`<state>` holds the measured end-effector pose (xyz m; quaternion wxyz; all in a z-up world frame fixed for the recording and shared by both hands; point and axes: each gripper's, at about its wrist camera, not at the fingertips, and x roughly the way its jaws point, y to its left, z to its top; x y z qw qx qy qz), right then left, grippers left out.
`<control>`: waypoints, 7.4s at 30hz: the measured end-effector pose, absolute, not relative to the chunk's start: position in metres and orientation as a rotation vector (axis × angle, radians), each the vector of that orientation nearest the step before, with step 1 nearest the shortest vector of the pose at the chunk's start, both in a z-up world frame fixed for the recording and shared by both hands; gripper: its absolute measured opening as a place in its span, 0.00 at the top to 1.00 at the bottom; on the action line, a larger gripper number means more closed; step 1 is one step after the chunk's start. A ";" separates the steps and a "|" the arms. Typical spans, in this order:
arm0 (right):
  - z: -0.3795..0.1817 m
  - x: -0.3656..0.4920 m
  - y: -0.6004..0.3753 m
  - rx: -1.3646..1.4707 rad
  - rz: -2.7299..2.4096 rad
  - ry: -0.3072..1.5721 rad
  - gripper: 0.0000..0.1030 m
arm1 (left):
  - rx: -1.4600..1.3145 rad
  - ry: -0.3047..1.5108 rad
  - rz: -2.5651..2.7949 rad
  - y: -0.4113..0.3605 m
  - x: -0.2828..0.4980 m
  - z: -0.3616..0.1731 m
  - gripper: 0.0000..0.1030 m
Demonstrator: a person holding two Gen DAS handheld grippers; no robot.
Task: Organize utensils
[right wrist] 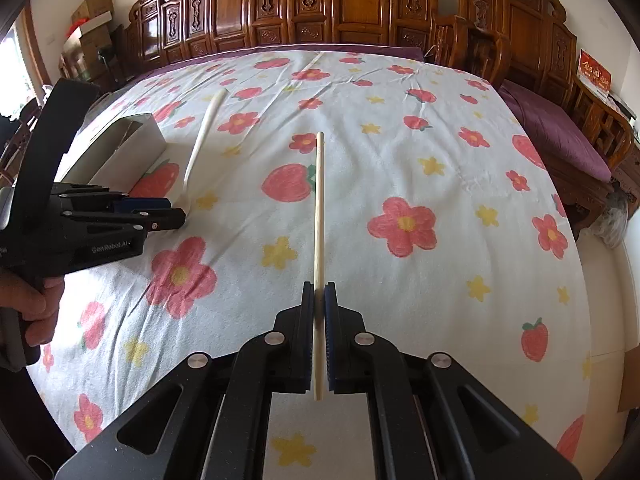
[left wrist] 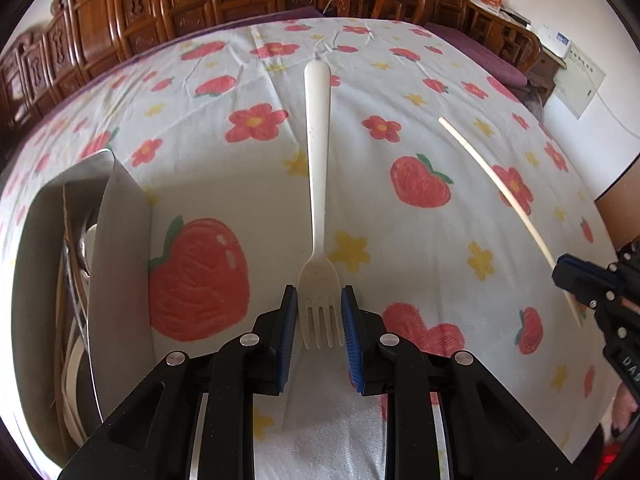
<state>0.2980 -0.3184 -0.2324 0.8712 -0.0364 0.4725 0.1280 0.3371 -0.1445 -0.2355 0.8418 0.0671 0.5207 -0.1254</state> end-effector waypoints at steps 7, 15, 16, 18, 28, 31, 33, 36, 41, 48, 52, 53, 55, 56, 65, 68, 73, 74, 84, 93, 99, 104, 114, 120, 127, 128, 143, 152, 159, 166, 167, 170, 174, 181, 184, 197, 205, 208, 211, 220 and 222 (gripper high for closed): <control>-0.233 0.295 -0.318 -0.081 0.267 0.991 0.94 | 0.152 1.065 -0.258 -0.146 0.331 -0.229 1.00; -0.234 0.295 -0.317 -0.077 0.272 0.992 0.94 | 0.155 1.047 -0.286 -0.144 0.327 -0.215 1.00; -0.234 0.294 -0.317 -0.078 0.271 0.991 0.94 | 0.156 1.045 -0.288 -0.144 0.326 -0.215 1.00; -0.234 0.294 -0.320 -0.074 0.268 0.992 0.94 | 0.161 1.039 -0.292 -0.144 0.325 -0.213 1.00; -0.235 0.295 -0.329 -0.044 0.262 0.993 0.94 | 0.116 1.030 -0.339 -0.151 0.336 -0.212 0.72; -0.237 0.294 -0.330 -0.034 0.264 0.998 0.94 | 0.077 1.029 -0.351 -0.154 0.340 -0.216 0.68; -0.240 0.294 -0.331 -0.030 0.264 1.001 0.94 | 0.059 1.042 -0.349 -0.158 0.344 -0.224 0.68; -0.243 0.294 -0.332 -0.026 0.263 1.008 0.94 | 0.052 1.057 -0.341 -0.162 0.347 -0.233 0.68; -0.243 0.293 -0.335 -0.012 0.265 1.007 0.94 | 0.044 1.053 -0.360 -0.166 0.345 -0.237 0.97; -0.234 0.291 -0.328 -0.015 0.269 0.997 0.94 | 0.062 0.990 -0.369 -0.165 0.336 -0.208 0.98; -0.221 0.289 -0.316 -0.019 0.277 0.979 0.94 | 0.098 0.937 -0.347 -0.154 0.328 -0.180 0.98; -0.217 0.289 -0.311 -0.017 0.283 0.971 0.94 | 0.107 0.929 -0.341 -0.151 0.327 -0.175 0.98; -0.208 0.289 -0.298 -0.015 0.300 0.955 0.94 | 0.127 0.906 -0.319 -0.140 0.322 -0.160 0.98; -0.205 0.289 -0.293 -0.018 0.307 0.949 0.94 | 0.130 0.899 -0.312 -0.134 0.321 -0.155 0.98; -0.172 0.290 -0.216 -0.057 0.398 0.886 0.94 | 0.133 0.831 -0.228 -0.055 0.310 -0.112 0.98; -0.166 0.295 -0.196 -0.046 0.422 0.876 0.94 | 0.131 0.818 -0.189 -0.025 0.312 -0.104 0.98; -0.165 0.304 -0.163 -0.029 0.459 0.873 0.94 | 0.128 0.820 -0.134 0.014 0.320 -0.106 0.98; -0.166 0.306 -0.157 -0.025 0.465 0.875 0.94 | 0.133 0.821 -0.120 0.021 0.322 -0.109 0.98; -0.173 0.312 -0.121 -0.023 0.494 0.890 0.94 | 0.116 0.833 -0.102 0.050 0.333 -0.137 0.98; -0.174 0.314 -0.105 -0.033 0.502 0.882 0.94 | 0.087 0.840 -0.129 0.052 0.343 -0.156 0.97; -0.177 0.317 -0.092 -0.004 0.503 0.885 0.94 | 0.083 0.814 -0.120 0.058 0.342 -0.150 0.78; -0.181 0.319 -0.074 0.018 0.511 0.894 0.94 | 0.071 0.788 -0.104 0.077 0.335 -0.139 0.67; -0.196 0.328 -0.042 0.048 0.495 0.928 0.94 | 0.072 0.790 -0.056 0.110 0.334 -0.136 0.62; -0.204 0.332 -0.032 0.035 0.471 0.938 0.94 | 0.047 0.798 -0.044 0.121 0.336 -0.136 0.61; -0.211 0.331 -0.027 0.007 0.472 0.944 0.93 | 0.052 0.801 -0.047 0.118 0.335 -0.139 0.61; -0.211 0.330 -0.028 0.007 0.475 0.942 0.93 | 0.052 0.801 -0.050 0.117 0.335 -0.139 0.61; -0.179 0.296 -0.079 -0.011 0.434 0.846 0.93 | 0.042 0.774 -0.062 0.084 0.313 -0.136 0.61; -0.154 0.263 -0.129 0.009 0.379 0.779 0.85 | 0.036 0.755 -0.061 0.062 0.277 -0.131 0.58; -0.142 0.233 -0.154 0.025 0.344 0.739 0.63 | 0.056 0.708 -0.070 0.041 0.236 -0.116 0.34; -0.126 0.204 -0.177 0.046 0.284 0.685 0.02 | 0.105 0.656 -0.065 0.015 0.198 -0.092 0.08; -0.124 0.199 -0.181 0.050 0.278 0.680 0.02 | 0.097 0.653 -0.069 0.013 0.192 -0.088 0.08; -0.122 0.189 -0.188 0.046 0.254 0.692 0.02 | 0.093 0.658 -0.071 0.005 0.176 -0.082 0.08; -0.120 0.173 -0.198 0.055 0.237 0.697 0.02 | 0.087 0.664 -0.084 -0.003 0.158 -0.080 0.08; -0.113 0.144 -0.209 0.074 0.219 0.674 0.02 | 0.055 0.684 -0.100 -0.005 0.137 -0.082 0.08; -0.105 0.133 -0.209 0.064 0.215 0.655 0.02 | 0.048 0.673 -0.096 -0.004 0.127 -0.076 0.08; -0.020 0.084 -0.208 0.075 0.229 0.468 0.02 | 0.013 0.534 -0.067 0.001 0.078 -0.002 0.08; 0.019 0.051 -0.213 0.089 0.226 0.368 0.02 | 0.034 0.442 -0.030 0.001 0.049 0.033 0.08; 0.026 0.044 -0.214 0.091 0.221 0.353 0.02 | 0.034 0.419 -0.026 0.002 0.042 0.041 0.08; 0.028 0.041 -0.213 0.089 0.221 0.350 0.02 | 0.039 0.404 -0.015 0.003 0.038 0.045 0.07; 0.027 0.041 -0.211 0.070 0.213 0.353 0.02 | 0.024 0.409 -0.012 0.007 0.036 0.042 0.08; 0.025 0.042 -0.210 0.072 0.210 0.357 0.02 | 0.024 0.412 -0.010 0.007 0.037 0.041 0.08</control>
